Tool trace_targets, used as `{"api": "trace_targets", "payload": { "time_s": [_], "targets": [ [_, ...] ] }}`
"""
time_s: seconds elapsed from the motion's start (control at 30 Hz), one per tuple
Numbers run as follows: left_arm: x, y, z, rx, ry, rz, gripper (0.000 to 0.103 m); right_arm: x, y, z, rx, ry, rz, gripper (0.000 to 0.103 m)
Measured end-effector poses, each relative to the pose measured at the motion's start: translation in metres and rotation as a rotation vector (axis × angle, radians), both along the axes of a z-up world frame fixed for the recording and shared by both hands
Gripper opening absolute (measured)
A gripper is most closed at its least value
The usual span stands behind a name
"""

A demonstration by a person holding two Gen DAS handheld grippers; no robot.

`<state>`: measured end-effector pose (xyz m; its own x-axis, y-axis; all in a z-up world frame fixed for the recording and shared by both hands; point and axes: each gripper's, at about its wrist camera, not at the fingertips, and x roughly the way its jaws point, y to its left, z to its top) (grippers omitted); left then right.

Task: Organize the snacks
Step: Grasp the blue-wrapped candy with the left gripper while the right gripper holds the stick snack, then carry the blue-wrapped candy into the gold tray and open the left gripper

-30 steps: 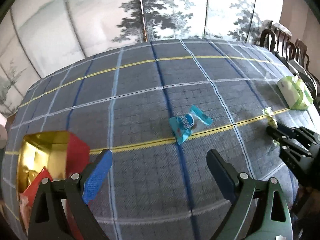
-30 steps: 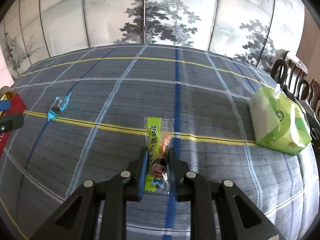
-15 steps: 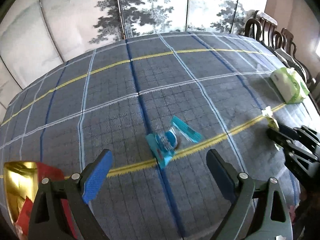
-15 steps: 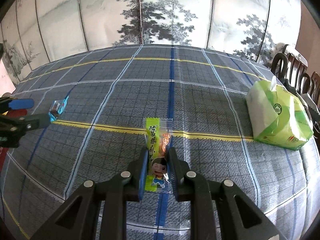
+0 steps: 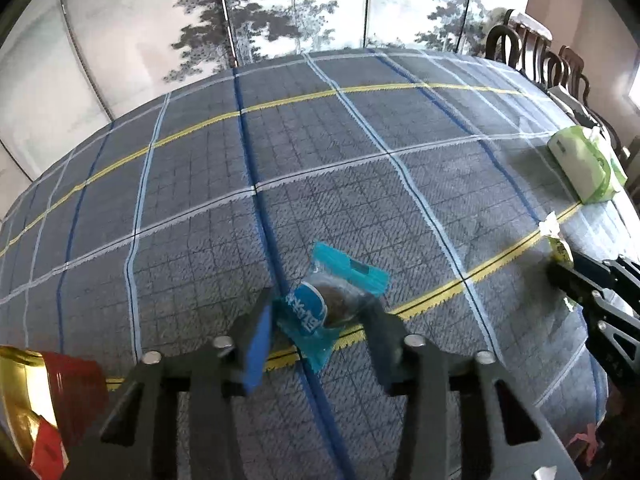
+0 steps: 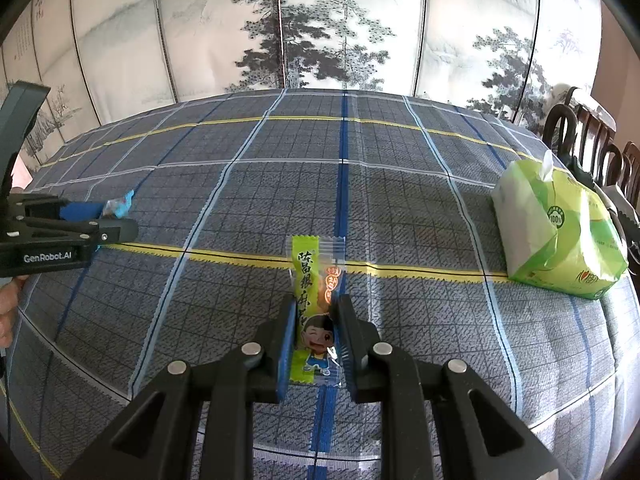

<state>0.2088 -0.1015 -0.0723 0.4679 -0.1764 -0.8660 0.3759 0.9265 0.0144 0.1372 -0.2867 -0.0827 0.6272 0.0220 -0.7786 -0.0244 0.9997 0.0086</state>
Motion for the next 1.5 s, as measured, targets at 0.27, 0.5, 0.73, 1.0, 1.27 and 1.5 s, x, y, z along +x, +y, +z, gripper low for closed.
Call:
{"api": "trace_targets", "payload": {
  "time_s": [0.27, 0.5, 0.73, 1.0, 1.27, 1.5],
  "targets": [
    [-0.012, 0.007, 0.008, 0.000, 0.002, 0.039, 0.025, 0.000, 0.001, 0.000, -0.004, 0.000, 0.000, 0.020],
    [-0.028, 0.008, 0.015, 0.002, -0.002, 0.047, 0.025, 0.000, 0.000, 0.000, -0.006, 0.000, 0.000, 0.020],
    [-0.045, 0.017, 0.024, -0.036, 0.018, 0.076, 0.025, 0.001, 0.001, 0.000, -0.012, 0.000, 0.000, 0.020],
    [-0.080, 0.031, 0.041, -0.031, 0.019, 0.140, 0.025, 0.000, 0.001, 0.001, -0.015, 0.000, 0.001, 0.020],
    [-0.117, 0.043, 0.058, 0.043, -0.037, 0.195, 0.025, 0.000, 0.001, 0.001, -0.017, 0.000, 0.000, 0.020],
    [-0.143, 0.059, 0.079, 0.075, -0.086, 0.232, 0.025, -0.001, 0.001, 0.001, -0.020, 0.000, 0.000, 0.020]
  ]
}}
